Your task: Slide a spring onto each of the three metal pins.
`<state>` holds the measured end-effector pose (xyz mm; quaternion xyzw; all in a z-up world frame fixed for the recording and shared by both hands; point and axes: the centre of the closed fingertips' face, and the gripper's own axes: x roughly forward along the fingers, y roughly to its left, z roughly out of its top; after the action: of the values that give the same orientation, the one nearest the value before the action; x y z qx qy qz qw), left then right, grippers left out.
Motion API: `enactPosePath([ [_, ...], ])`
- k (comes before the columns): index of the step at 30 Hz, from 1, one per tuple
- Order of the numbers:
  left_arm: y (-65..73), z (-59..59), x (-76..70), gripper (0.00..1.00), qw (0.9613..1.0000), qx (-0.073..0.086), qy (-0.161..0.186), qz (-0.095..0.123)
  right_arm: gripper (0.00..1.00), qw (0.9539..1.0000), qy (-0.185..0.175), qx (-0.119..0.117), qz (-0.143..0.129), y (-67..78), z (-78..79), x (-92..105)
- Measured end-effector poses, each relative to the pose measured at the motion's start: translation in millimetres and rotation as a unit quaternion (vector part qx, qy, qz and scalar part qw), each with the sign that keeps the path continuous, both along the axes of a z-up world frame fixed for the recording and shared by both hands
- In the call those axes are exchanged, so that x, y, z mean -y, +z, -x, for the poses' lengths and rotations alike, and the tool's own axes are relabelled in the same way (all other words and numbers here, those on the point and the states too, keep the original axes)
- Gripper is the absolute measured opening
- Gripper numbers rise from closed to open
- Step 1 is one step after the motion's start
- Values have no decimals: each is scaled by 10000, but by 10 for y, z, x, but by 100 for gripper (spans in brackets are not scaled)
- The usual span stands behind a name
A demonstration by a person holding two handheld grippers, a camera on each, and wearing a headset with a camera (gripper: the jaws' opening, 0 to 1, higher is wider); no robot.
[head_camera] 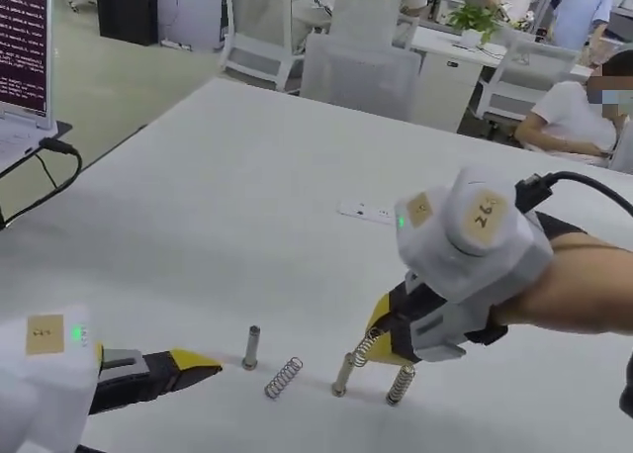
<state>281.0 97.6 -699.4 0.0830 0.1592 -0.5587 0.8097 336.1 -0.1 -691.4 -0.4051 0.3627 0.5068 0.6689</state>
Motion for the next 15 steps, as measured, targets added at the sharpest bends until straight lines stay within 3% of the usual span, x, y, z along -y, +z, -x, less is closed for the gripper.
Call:
enactPosePath([
  [15, -5, 19, 12, 53, 10000, -2, 23, -1, 8, 9996, -6, -191, 184, -168, -160, 38],
])
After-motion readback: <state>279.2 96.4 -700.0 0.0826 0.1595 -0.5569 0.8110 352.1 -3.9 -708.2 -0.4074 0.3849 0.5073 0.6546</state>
